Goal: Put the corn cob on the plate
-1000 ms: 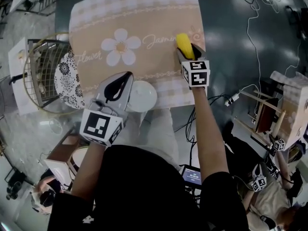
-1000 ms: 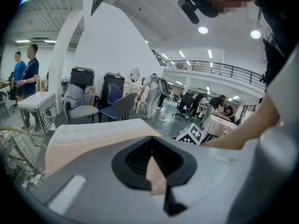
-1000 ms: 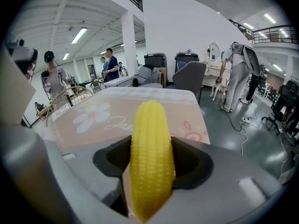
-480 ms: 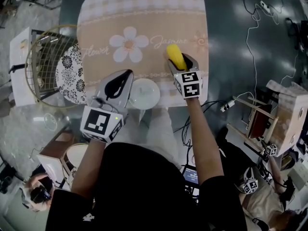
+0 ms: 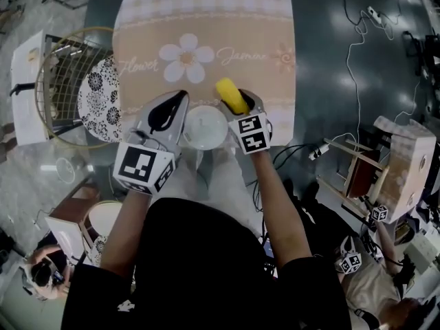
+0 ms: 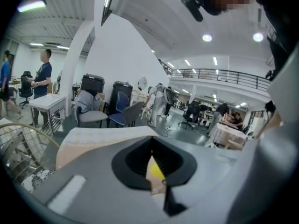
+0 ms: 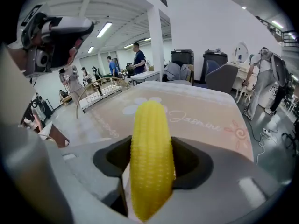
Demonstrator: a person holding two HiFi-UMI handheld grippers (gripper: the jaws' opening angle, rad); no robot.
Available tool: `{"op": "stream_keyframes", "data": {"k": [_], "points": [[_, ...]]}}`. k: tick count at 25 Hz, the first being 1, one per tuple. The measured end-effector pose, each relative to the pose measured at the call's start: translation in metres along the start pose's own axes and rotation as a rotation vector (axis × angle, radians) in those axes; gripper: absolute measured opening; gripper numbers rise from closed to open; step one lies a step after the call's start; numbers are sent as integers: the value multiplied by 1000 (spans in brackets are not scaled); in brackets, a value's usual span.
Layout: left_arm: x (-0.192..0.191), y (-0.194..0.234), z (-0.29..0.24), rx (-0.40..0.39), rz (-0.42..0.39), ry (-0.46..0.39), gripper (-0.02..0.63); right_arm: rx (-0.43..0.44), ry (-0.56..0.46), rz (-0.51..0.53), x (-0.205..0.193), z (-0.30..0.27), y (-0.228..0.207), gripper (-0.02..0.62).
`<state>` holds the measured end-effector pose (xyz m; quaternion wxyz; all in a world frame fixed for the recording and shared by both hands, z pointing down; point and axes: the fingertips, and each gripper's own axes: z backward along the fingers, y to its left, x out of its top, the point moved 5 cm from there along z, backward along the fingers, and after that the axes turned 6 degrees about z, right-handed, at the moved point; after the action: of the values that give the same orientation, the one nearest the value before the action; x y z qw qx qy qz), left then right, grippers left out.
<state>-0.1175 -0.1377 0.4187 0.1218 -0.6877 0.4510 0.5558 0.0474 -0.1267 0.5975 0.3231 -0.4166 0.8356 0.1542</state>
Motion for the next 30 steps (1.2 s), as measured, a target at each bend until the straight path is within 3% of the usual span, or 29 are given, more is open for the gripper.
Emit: {"op": "stream_keyframes", "data": {"k": [12, 30], "points": [[-9, 10, 28, 38, 16, -14, 6, 116, 29, 108, -6, -2, 76, 252], [-16, 18, 45, 50, -29, 4, 6, 185, 110, 178, -29, -19, 118, 252]]}}
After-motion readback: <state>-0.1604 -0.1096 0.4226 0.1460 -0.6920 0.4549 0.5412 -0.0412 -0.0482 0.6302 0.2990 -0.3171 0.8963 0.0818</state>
